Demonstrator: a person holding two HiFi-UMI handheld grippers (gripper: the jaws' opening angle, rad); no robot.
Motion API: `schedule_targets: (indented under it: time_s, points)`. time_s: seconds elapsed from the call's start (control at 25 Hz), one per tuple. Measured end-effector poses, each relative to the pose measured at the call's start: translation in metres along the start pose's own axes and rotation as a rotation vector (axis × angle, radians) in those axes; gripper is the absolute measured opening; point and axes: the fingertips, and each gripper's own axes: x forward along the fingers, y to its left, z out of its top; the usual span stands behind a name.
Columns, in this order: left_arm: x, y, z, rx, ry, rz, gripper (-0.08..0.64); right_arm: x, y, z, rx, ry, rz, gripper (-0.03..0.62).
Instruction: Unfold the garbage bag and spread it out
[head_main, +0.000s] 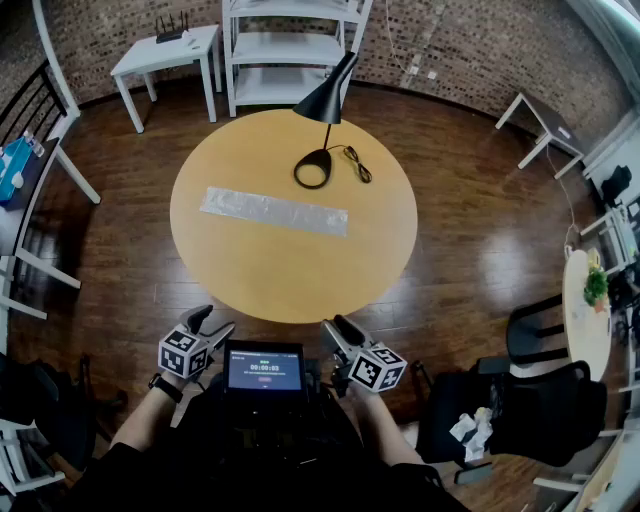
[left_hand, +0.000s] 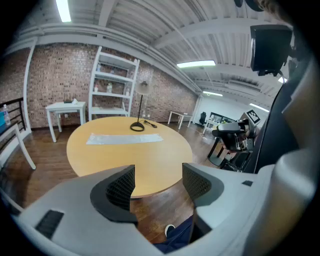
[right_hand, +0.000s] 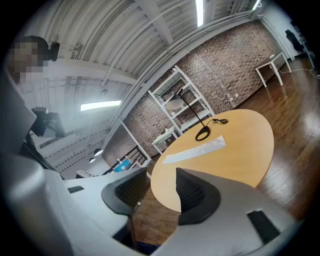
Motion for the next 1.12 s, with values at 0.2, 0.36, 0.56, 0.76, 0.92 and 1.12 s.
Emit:
schedule_targets:
  time_s: [0.2, 0.36, 0.56, 0.76, 0.92, 1.12]
  points:
    - [0.008, -0.011, 0.002, 0.021, 0.005, 0.013, 0.295, -0.008, -0.016, 0.003, -0.008, 0.004, 0.003, 0.19]
    - [0.005, -0.01, 0.0, 0.016, 0.006, 0.036, 0.295, -0.015, -0.024, -0.001, -0.015, 0.025, 0.002, 0.19]
    - [-0.003, 0.01, 0.004, -0.005, -0.014, 0.078, 0.295, -0.011, -0.02, -0.007, -0.013, 0.042, 0.007, 0.19]
    - [-0.001, 0.036, 0.016, -0.018, -0.033, 0.09, 0.295, 0.005, -0.011, -0.001, -0.032, 0.053, 0.003, 0.19]
    - [0.011, 0.062, 0.023, -0.024, -0.031, 0.078, 0.295, 0.026, -0.009, 0.011, -0.048, 0.052, -0.008, 0.19]
    - [0.036, 0.106, 0.047, -0.01, -0.02, 0.053, 0.295, 0.061, -0.01, 0.031, -0.059, 0.044, -0.044, 0.19]
